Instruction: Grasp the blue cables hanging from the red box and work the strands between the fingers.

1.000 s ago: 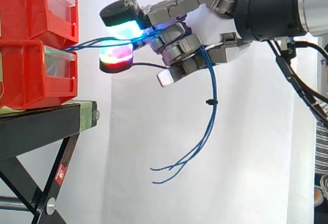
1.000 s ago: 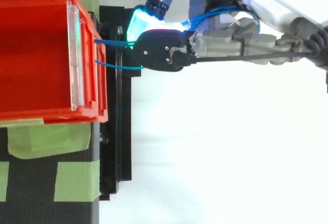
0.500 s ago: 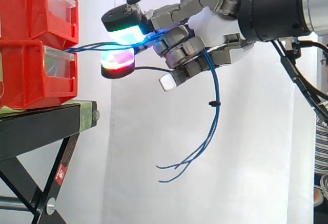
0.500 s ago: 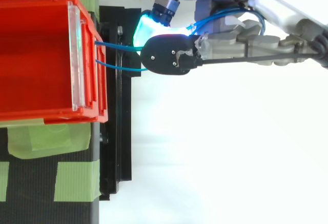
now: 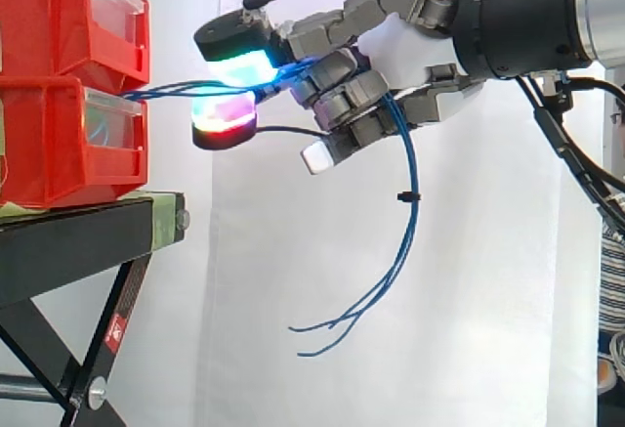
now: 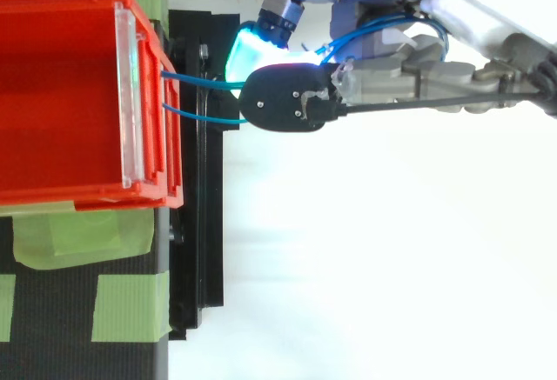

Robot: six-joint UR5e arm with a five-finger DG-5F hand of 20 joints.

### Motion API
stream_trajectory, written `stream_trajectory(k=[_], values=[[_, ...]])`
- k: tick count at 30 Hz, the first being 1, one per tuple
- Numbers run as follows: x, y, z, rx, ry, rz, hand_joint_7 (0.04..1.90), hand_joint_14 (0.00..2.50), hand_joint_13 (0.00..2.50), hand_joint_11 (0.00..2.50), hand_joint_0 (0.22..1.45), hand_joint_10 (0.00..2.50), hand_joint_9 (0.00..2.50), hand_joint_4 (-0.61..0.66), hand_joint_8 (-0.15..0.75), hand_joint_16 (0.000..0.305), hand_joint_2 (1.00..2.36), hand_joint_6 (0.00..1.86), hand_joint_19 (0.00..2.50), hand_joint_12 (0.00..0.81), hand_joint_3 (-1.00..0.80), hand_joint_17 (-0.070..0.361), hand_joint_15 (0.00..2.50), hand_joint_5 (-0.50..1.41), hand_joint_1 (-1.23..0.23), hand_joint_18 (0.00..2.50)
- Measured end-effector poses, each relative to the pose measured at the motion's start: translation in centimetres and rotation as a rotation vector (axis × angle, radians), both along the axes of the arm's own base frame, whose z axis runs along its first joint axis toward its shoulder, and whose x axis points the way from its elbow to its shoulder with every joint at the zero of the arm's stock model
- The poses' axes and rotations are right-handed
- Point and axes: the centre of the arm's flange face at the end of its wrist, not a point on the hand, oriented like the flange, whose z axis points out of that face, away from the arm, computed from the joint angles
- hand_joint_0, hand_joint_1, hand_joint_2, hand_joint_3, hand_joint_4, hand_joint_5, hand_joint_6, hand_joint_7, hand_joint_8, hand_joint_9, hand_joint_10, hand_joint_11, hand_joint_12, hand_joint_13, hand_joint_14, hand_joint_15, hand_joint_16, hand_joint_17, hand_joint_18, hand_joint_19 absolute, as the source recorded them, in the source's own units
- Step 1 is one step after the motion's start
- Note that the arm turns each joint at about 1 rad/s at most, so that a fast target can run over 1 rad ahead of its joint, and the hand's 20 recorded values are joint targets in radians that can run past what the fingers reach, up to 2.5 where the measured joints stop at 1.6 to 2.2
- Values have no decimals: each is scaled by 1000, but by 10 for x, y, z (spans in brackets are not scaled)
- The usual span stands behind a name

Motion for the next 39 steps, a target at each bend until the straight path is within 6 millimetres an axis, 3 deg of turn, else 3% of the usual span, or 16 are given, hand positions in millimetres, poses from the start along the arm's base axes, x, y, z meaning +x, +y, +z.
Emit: stream_trajectory(k=[2,3,5,8,10,11,12,14,17,19,24,27,28,30,33,39], values=[[0,0,0,0,0,-1,1105,2500,941,2500,1004,2500,543,426,421,65,1000,19,585,512,-14,147,1706,543,-687,1272],[0,-1,0,0,0,-1,1035,2500,914,2500,863,2500,514,451,430,70,1010,18,490,525,-391,156,1674,517,-649,1236],[0,-1,0,0,0,-1,1023,2500,861,2500,895,2500,492,424,421,59,1013,19,635,504,-496,133,1690,499,-635,1163],[0,-1,0,0,1,-1,1016,2500,855,2500,1134,2500,516,419,389,54,1007,18,528,486,17,121,1670,488,-680,1066],[0,-1,0,-1,2,-2,1027,2500,845,2500,1164,2500,514,407,371,53,1006,18,498,471,26,118,1670,502,-676,1007],[0,-1,0,-1,3,-2,1019,2500,903,2500,1078,2500,534,427,400,59,1001,18,629,492,34,134,1720,512,-680,1208],[0,-1,-1,-1,3,-2,1008,2500,929,2500,952,2500,527,448,424,67,1006,18,550,521,-169,151,1704,511,-704,1270],[0,-1,-1,-1,3,-2,1000,2500,871,2500,892,2500,495,421,412,59,1013,18,682,511,-537,132,1742,493,-665,1177],[0,-1,-1,-2,4,-2,997,2500,848,2500,955,2500,484,425,410,53,1012,19,788,501,-652,120,1728,467,-664,1173],[0,-1,0,-2,3,-2,1007,2500,851,2500,989,2500,479,419,416,52,1013,18,844,495,-632,117,1733,446,-670,1199],[0,-1,0,-3,2,-2,1180,2500,843,2500,1105,2500,480,324,423,52,1013,18,617,486,-103,117,1655,442,-670,1083],[0,-1,0,-3,2,-2,1232,2500,859,2500,1109,2500,493,313,432,54,1005,16,561,491,50,121,1650,461,-676,1099],[0,-1,0,-3,3,-2,1234,2500,860,2500,1108,2500,492,310,432,54,1005,16,557,491,58,122,1650,463,-675,1101],[0,-1,0,-3,3,-2,1239,2500,897,2500,981,2500,477,316,439,59,1012,16,723,516,-239,133,1702,461,-698,1248],[0,-1,0,-3,3,-2,1237,2500,867,2500,887,2500,460,316,441,58,1015,16,717,515,-439,131,1705,438,-664,1209],[0,-1,0,-4,3,-2,1249,2500,857,2500,995,2500,452,303,439,55,1016,15,698,508,-215,125,1678,436,-701,1188]])
